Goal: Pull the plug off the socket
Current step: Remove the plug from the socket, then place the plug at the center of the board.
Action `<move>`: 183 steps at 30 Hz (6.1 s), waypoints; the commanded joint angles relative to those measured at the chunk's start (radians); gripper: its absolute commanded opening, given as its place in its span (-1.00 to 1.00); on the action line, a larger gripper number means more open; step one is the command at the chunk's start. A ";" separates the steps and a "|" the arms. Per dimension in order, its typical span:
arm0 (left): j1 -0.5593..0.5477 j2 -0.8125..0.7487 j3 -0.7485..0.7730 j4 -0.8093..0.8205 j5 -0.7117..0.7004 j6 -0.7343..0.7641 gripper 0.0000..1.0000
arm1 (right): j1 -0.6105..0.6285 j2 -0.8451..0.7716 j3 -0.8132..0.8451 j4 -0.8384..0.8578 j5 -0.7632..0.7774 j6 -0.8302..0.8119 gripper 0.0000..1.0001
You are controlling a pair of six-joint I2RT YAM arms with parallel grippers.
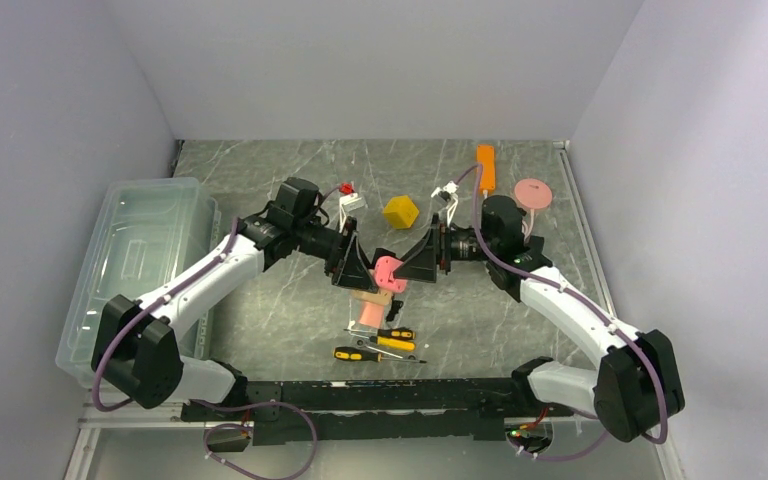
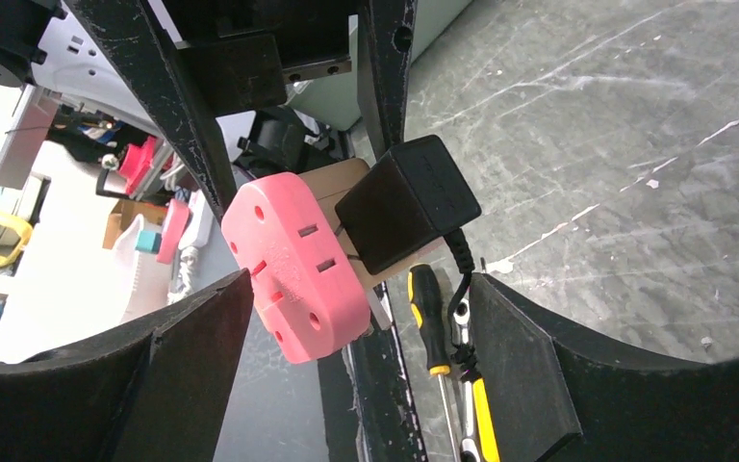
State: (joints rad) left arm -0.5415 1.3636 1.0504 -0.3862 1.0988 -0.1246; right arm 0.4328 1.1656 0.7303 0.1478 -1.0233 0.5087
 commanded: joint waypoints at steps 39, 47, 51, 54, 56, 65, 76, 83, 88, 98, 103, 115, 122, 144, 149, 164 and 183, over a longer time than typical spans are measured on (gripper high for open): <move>0.089 0.120 0.042 0.000 -0.009 -0.071 -1.00 | 0.004 -0.091 0.020 -0.026 -0.034 -0.029 0.12; 0.107 0.140 0.041 0.005 -0.009 -0.090 -1.00 | 0.004 -0.084 0.006 -0.032 -0.043 -0.037 -0.09; 0.110 0.170 0.054 -0.028 -0.031 -0.084 -1.00 | 0.004 -0.090 0.007 -0.019 -0.045 -0.036 -0.18; 0.116 0.189 0.059 -0.040 -0.041 -0.091 -1.00 | 0.004 -0.097 0.015 -0.039 -0.040 -0.052 -0.19; 0.122 0.199 0.058 -0.040 -0.043 -0.098 -1.00 | 0.004 -0.102 0.016 -0.050 -0.035 -0.061 -0.20; 0.126 0.227 0.055 -0.021 -0.008 -0.116 -1.00 | 0.013 -0.081 0.004 -0.055 -0.027 -0.093 -0.17; 0.126 0.244 0.054 -0.024 -0.002 -0.116 -1.00 | 0.037 0.016 0.000 -0.028 0.109 -0.126 0.27; 0.126 0.254 0.057 -0.026 -0.013 -0.126 -1.00 | 0.036 -0.001 -0.017 -0.044 0.150 -0.157 0.40; 0.127 0.270 0.057 -0.027 -0.018 -0.138 -1.00 | 0.042 0.016 -0.047 -0.033 0.154 -0.166 0.56; 0.149 0.315 0.062 -0.038 -0.024 -0.166 -1.00 | 0.078 0.015 -0.045 -0.060 0.226 -0.210 0.81; 0.153 0.315 0.057 -0.030 -0.021 -0.174 -1.00 | 0.114 0.066 -0.025 -0.078 0.275 -0.231 0.73; 0.153 0.325 0.058 -0.033 -0.011 -0.172 -1.00 | 0.126 0.110 -0.017 -0.039 0.335 -0.210 0.38; 0.153 0.328 0.060 -0.038 -0.011 -0.168 -1.00 | 0.126 0.105 -0.023 -0.024 0.342 -0.209 -0.03; 0.163 0.302 0.066 -0.077 -0.123 -0.143 -1.00 | 0.115 -0.065 -0.040 -0.076 0.535 -0.196 -1.00; 0.205 0.225 0.025 0.009 -0.163 -0.193 -1.00 | 0.007 -0.101 -0.011 -0.223 0.729 -0.134 -1.00; 0.239 -0.021 -0.024 -0.010 -0.551 -0.159 -1.00 | -0.383 0.074 -0.150 -0.231 0.513 0.047 -1.00; 0.239 -0.007 -0.023 0.000 -0.545 -0.180 -1.00 | -0.354 0.173 -0.170 -0.261 0.664 0.051 0.10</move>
State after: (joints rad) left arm -0.3000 1.3701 1.0176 -0.4313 0.5343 -0.2932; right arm 0.0750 1.3705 0.5407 -0.1162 -0.4332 0.5598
